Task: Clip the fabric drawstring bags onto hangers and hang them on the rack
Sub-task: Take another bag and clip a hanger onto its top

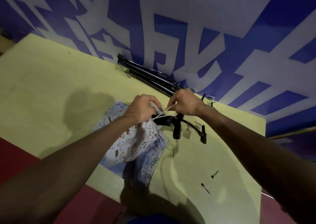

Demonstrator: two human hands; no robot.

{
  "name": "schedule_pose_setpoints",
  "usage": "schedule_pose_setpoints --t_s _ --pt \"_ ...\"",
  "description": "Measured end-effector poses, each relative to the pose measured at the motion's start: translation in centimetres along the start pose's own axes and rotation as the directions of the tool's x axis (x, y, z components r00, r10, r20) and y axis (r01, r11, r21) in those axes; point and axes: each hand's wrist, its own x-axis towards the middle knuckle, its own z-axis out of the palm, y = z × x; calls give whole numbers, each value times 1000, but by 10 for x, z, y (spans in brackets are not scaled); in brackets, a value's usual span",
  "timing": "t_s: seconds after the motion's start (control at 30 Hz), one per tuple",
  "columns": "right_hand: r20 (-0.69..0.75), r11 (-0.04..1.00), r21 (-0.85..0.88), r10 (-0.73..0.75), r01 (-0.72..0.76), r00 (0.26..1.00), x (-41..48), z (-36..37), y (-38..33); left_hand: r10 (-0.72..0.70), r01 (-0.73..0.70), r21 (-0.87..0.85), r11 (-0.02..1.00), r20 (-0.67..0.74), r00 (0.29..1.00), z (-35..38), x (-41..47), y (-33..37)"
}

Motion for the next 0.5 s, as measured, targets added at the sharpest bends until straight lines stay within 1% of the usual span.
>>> schedule_pose_setpoints --t_s 0.1,0.17,0.23,0.33,0.43,0.5 --pt "-69 999 49 6 -2 998 -13 -19 -21 17 -17 2 1000 -51 999 -14 -12 16" --pt "-66 993 116 27 -19 997 -24 -34 -36 46 -46 -2 999 -92 995 -24 -19 27" --pt "-108 979 203 38 -15 993 -37 -51 -50 89 -91 -3 996 -126 988 -35 -26 40" --pt "-215 913 409 81 14 973 -53 -80 -70 128 -131 1 991 -193 973 -51 -36 58" --pt "-297 863 498 83 81 951 -61 -103 -90 150 -161 -25 987 -247 957 -62 -41 78" --pt "-328 789 597 73 147 942 -71 -119 -104 181 -200 -55 978 -240 954 -68 -46 95"
